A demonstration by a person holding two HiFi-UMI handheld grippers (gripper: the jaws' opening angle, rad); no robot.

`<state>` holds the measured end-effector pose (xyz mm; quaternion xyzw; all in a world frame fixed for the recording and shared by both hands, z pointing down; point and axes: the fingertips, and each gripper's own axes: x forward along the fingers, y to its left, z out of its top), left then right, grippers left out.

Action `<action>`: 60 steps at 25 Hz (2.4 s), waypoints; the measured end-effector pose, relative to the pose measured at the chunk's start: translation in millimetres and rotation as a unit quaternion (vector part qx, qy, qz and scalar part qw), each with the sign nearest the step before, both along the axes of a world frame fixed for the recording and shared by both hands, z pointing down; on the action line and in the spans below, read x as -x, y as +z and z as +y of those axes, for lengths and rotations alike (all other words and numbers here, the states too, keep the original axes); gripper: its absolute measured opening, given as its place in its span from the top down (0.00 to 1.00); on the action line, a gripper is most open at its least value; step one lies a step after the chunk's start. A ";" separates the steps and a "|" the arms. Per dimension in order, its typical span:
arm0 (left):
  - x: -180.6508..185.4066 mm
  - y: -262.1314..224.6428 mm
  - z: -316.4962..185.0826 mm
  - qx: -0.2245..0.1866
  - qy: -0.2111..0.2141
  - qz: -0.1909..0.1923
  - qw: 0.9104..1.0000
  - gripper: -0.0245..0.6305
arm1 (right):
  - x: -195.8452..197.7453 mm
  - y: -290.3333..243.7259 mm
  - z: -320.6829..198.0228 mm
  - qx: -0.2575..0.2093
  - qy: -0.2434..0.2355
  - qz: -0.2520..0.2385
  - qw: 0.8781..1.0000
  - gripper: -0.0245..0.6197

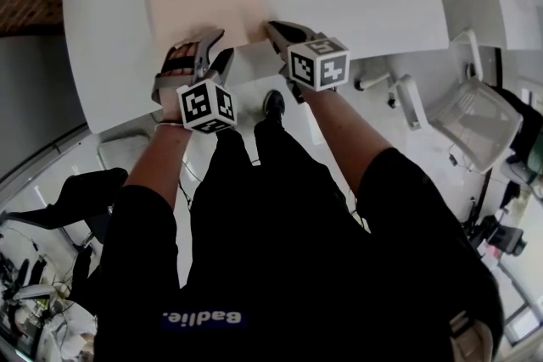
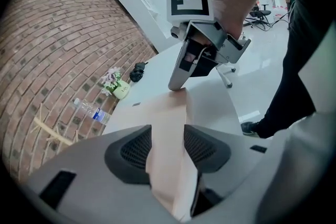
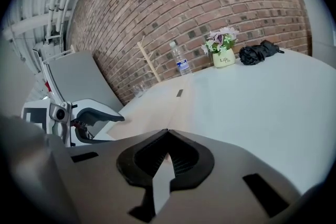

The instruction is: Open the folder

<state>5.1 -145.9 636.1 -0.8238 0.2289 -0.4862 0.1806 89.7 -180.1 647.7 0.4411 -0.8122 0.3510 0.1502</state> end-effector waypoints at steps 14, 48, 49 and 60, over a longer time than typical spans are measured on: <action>1.5 -0.4 4.4 0.010 0.027 -0.002 1.000 0.89 | 6.5 1.2 -3.9 -0.025 -0.027 0.028 0.999 0.92; 94.8 -144.9 -15.4 0.003 -0.309 0.451 0.837 0.95 | -10.3 5.7 0.1 -0.016 -0.036 0.078 0.996 0.92; 104.0 -145.2 -13.7 0.009 -0.323 0.470 0.821 0.95 | -9.6 5.9 0.3 -0.015 -0.038 0.081 0.996 0.92; 203.5 -143.0 -8.3 0.018 -0.441 0.573 0.690 0.96 | -5.0 6.5 -1.8 -0.013 -0.054 0.102 0.993 0.92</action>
